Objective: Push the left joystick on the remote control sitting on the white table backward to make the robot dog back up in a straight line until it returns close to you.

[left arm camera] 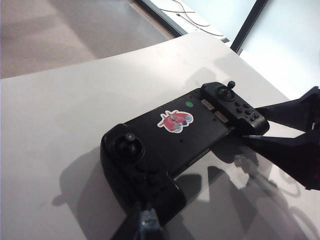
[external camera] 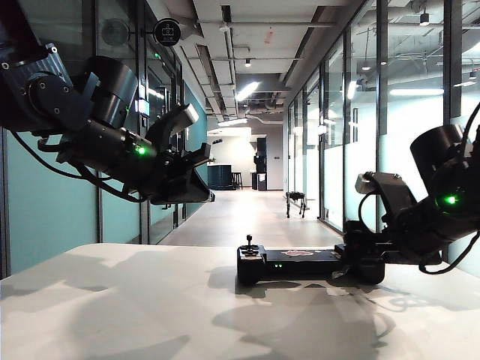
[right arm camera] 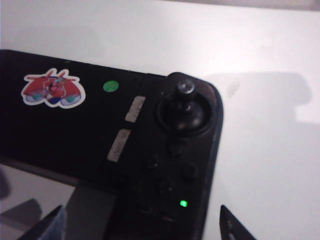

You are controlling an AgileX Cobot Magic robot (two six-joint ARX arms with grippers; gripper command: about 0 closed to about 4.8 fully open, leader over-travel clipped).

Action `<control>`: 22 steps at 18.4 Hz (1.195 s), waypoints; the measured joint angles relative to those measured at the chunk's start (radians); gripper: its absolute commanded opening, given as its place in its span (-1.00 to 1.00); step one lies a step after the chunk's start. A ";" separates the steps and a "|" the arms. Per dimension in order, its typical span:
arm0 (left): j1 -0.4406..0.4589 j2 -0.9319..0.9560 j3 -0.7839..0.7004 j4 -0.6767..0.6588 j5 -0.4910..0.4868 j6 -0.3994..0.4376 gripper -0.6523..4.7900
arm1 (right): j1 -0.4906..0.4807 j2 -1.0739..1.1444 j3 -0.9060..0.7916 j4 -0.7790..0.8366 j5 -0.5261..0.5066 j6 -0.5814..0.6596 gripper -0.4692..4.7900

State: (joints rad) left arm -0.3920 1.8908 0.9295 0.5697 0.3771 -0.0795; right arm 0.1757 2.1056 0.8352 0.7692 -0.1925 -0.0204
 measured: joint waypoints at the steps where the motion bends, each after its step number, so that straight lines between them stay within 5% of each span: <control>1: 0.000 0.000 0.000 0.000 0.000 0.000 -0.78 | 0.000 0.004 0.006 -0.012 -0.004 0.000 0.65; 10: 0.000 0.000 0.000 0.003 0.000 0.000 -0.78 | -0.001 0.020 0.066 -0.110 -0.010 0.000 0.51; 12: 0.000 0.000 0.000 0.003 0.000 0.000 -0.78 | -0.001 0.020 0.070 -0.117 -0.010 0.000 0.29; 22: 0.002 0.000 0.000 0.002 0.001 0.000 -0.78 | -0.003 0.020 0.074 -0.123 -0.003 0.000 -0.03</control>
State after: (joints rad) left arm -0.3904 1.8908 0.9295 0.5720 0.3779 -0.0795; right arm 0.1726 2.1254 0.9092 0.6460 -0.1959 -0.0200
